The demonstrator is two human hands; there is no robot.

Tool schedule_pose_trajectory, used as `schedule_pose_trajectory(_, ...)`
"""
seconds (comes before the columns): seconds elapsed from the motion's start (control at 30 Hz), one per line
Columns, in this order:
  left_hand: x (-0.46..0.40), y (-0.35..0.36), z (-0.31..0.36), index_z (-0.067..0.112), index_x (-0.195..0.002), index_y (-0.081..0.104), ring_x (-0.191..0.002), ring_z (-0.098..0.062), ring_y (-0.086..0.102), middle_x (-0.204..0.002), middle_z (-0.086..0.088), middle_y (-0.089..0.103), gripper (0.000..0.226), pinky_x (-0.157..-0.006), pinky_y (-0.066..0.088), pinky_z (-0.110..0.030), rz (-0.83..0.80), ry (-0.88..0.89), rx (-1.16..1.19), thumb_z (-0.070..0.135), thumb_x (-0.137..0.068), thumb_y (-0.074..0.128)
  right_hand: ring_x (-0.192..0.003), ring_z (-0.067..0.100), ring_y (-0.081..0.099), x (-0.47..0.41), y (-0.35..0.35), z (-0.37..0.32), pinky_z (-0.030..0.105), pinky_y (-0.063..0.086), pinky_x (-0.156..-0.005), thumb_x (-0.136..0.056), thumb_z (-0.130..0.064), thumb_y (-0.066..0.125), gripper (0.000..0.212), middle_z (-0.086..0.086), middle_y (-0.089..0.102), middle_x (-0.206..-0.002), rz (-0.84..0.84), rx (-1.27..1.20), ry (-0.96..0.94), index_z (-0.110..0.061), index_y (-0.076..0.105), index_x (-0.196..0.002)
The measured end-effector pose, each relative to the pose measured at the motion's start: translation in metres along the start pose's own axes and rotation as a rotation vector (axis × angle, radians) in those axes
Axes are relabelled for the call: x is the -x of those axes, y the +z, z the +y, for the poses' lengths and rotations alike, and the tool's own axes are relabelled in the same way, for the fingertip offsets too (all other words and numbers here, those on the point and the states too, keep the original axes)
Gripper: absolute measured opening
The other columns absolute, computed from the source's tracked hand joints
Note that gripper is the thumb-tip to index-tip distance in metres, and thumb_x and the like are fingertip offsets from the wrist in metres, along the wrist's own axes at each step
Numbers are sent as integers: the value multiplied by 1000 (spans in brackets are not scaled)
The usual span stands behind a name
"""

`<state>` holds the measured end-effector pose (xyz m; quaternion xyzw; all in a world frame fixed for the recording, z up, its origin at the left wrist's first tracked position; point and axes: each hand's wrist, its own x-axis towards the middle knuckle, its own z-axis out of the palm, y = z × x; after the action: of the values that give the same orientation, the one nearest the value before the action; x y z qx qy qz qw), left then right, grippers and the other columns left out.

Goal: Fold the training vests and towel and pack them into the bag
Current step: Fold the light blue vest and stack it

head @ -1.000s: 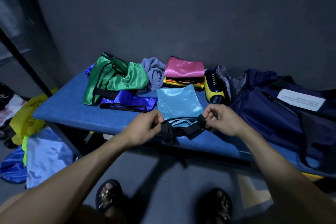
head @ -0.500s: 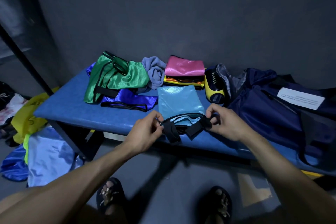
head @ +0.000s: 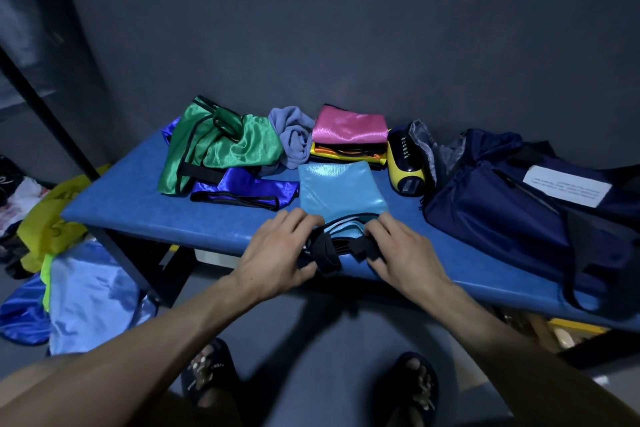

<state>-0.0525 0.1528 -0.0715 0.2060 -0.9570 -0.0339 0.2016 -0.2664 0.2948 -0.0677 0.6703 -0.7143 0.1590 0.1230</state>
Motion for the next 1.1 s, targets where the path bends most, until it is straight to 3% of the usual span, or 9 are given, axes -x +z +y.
schedule_pose_trajectory(0.17,2,11,4,20,-127,54,-94,-29,53,-117,-1,56,58,-72,48,-41,67,79,-152,32,-72,70,-86,20,56,9,-8,6,37,48,-65,-88,-10,70,19,-6,52,-99,83,-287,51,-16,61,-102)
schedule_pose_trajectory(0.27,5,20,1,21,-126,57,-98,-29,53,-123,0,57,55,-72,45,-38,79,116,-196,18,-71,67,-95,15,59,13,-17,16,28,48,-81,-85,0,75,24,-8,57,-101,116,-518,102,-17,68,-100)
schedule_pose_trajectory(0.4,6,22,1,21,-123,61,-101,-26,53,-124,3,58,47,-75,45,-36,93,122,-98,18,-79,46,-96,16,66,14,-28,22,25,50,-87,-86,1,77,22,-6,68,-96,119,-759,237,-19,72,-93)
schedule_pose_trajectory(0.5,6,22,0,21,-121,62,-102,-24,55,-121,6,59,34,-80,44,-36,92,79,55,20,-91,46,-94,11,67,12,-33,24,22,50,-88,-88,-4,77,19,-8,73,-92,100,-891,343,-22,72,-90)
schedule_pose_trajectory(0.57,5,25,1,18,-116,62,-99,-23,54,-113,6,61,25,-82,44,-38,107,12,154,31,-99,48,-92,7,67,8,-33,23,18,49,-87,-89,-5,77,17,-10,73,-91,110,-916,371,-22,72,-90)
schedule_pose_trajectory(0.77,-5,22,7,16,-95,61,-85,-19,49,-84,6,58,45,-79,44,-45,108,-218,414,53,-103,36,-88,3,66,-7,-31,25,14,48,-82,-93,-3,70,12,-10,72,-94,84,-900,351,-15,71,-96)
schedule_pose_trajectory(0.97,-15,22,6,16,-83,56,-74,-19,54,-71,1,57,30,-69,43,-37,130,-432,619,40,-99,61,-87,2,65,-18,-21,31,15,49,-79,-99,-4,62,15,-4,71,-97,-76,-838,366,-17,69,-103)
schedule_pose_trajectory(1.1,-22,23,4,18,-82,62,-58,-4,50,-62,10,54,23,-63,42,-29,135,-531,715,34,-97,68,-81,-1,66,-24,-16,39,14,50,-77,-99,-5,64,21,0,69,-103,-165,-836,388,-18,66,-115)
